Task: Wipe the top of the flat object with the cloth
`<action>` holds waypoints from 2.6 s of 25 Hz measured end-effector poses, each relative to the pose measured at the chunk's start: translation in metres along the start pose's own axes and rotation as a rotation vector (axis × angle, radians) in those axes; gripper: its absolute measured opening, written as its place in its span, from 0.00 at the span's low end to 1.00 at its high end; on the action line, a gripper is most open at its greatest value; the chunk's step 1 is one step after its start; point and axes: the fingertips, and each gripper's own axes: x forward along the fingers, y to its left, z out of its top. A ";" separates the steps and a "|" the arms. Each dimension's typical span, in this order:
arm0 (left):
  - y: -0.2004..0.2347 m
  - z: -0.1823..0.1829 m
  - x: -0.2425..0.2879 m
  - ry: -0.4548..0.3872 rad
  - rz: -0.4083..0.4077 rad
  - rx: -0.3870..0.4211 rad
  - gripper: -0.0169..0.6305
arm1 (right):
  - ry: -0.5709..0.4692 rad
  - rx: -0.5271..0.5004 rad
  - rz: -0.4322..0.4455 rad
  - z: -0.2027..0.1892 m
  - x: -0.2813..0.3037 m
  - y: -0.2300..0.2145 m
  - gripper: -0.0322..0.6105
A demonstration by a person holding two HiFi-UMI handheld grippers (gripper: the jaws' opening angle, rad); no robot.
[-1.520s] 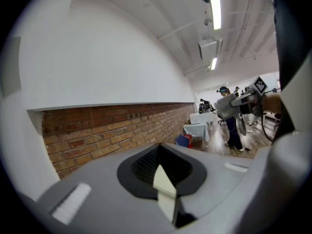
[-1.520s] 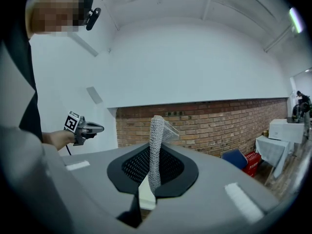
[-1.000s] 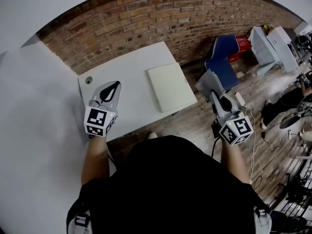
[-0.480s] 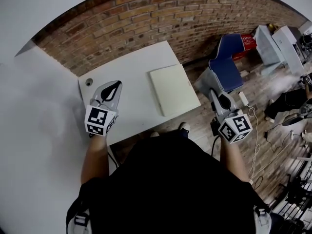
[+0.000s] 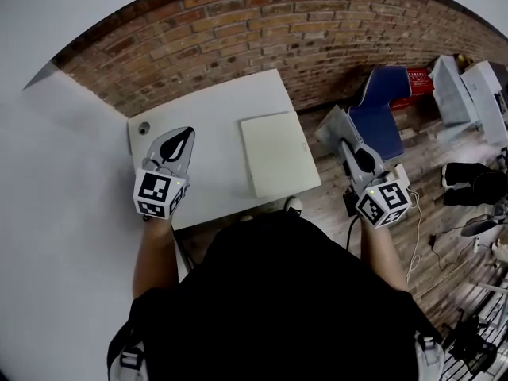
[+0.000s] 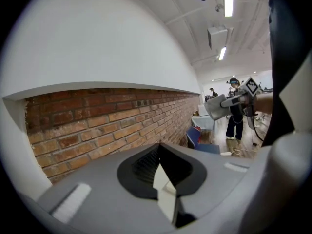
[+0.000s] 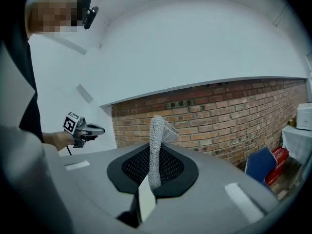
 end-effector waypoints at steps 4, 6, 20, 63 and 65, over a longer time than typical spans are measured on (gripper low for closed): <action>0.000 0.005 0.006 0.012 0.060 -0.013 0.03 | 0.018 -0.004 0.049 0.001 0.019 -0.028 0.06; 0.002 0.003 0.007 0.018 0.083 -0.021 0.03 | 0.030 -0.010 0.073 0.000 0.031 -0.036 0.06; 0.009 -0.031 -0.018 0.040 0.177 -0.057 0.03 | 0.194 -0.023 0.263 -0.061 0.132 -0.021 0.06; 0.014 -0.069 -0.016 0.007 0.219 -0.289 0.03 | 0.722 0.103 0.475 -0.305 0.284 0.052 0.06; 0.015 -0.074 -0.018 0.021 0.225 -0.290 0.03 | 0.740 0.111 0.472 -0.311 0.284 0.053 0.06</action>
